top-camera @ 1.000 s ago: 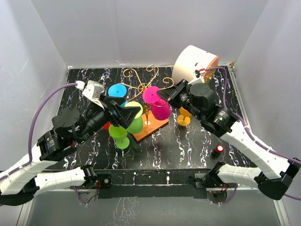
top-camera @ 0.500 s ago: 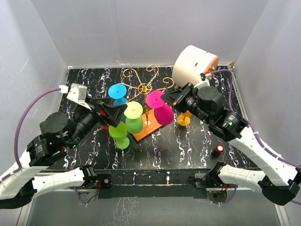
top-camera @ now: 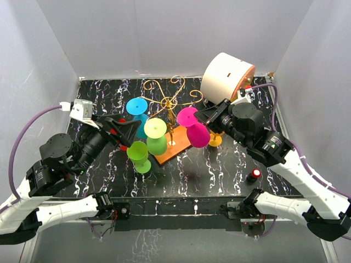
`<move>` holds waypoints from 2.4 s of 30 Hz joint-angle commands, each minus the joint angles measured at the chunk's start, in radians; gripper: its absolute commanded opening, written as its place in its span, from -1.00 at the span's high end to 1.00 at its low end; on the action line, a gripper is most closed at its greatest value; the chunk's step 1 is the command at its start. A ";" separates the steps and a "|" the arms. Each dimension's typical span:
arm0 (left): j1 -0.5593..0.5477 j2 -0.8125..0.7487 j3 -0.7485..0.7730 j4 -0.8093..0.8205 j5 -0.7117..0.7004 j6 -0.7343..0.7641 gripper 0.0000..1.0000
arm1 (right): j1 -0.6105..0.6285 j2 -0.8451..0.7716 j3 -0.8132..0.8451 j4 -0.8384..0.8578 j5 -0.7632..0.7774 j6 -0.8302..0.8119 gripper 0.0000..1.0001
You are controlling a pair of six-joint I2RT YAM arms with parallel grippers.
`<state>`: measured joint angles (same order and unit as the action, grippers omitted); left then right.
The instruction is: Place the wine glass upside down on the wine glass rack
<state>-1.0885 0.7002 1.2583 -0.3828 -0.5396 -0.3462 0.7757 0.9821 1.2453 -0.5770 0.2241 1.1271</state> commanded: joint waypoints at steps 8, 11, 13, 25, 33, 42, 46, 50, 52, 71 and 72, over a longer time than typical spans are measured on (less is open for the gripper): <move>-0.002 -0.013 0.002 -0.010 -0.026 0.022 -0.70 | -0.005 0.007 0.029 0.039 0.139 -0.013 1.00; -0.002 -0.016 -0.001 -0.018 -0.031 0.022 -0.70 | -0.006 0.027 0.029 0.053 0.139 -0.020 0.93; -0.002 -0.020 -0.004 -0.027 -0.032 0.019 -0.70 | -0.006 0.036 0.029 0.057 0.135 -0.023 0.81; -0.002 -0.042 -0.016 -0.056 -0.046 0.004 -0.71 | -0.004 -0.007 0.017 0.019 0.158 -0.070 -0.02; -0.002 -0.039 -0.004 -0.150 -0.061 -0.021 -0.71 | -0.004 -0.080 0.030 -0.153 0.278 -0.155 -0.21; -0.003 -0.086 -0.017 -0.309 -0.105 -0.129 -0.71 | -0.005 -0.129 0.044 -0.392 0.560 -0.158 -0.19; -0.002 -0.112 -0.044 -0.325 -0.107 -0.164 -0.71 | -0.005 -0.069 0.089 -0.409 0.598 -0.216 -0.20; -0.002 -0.111 -0.046 -0.331 -0.103 -0.165 -0.71 | -0.008 -0.005 0.110 -0.425 0.617 -0.228 -0.20; -0.002 -0.104 -0.039 -0.340 -0.101 -0.169 -0.71 | -0.016 0.001 0.099 -0.406 0.616 -0.239 -0.19; -0.002 -0.104 -0.010 -0.413 -0.050 -0.244 -0.71 | -0.383 0.150 0.036 -0.229 0.187 -0.497 -0.33; -0.002 -0.104 -0.005 -0.420 -0.050 -0.244 -0.71 | -0.387 0.159 0.048 -0.236 0.183 -0.505 -0.33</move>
<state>-1.0885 0.6071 1.2160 -0.7715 -0.5991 -0.5766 0.4057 1.1347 1.2606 -0.8635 0.4664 0.6636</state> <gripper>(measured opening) 0.852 0.664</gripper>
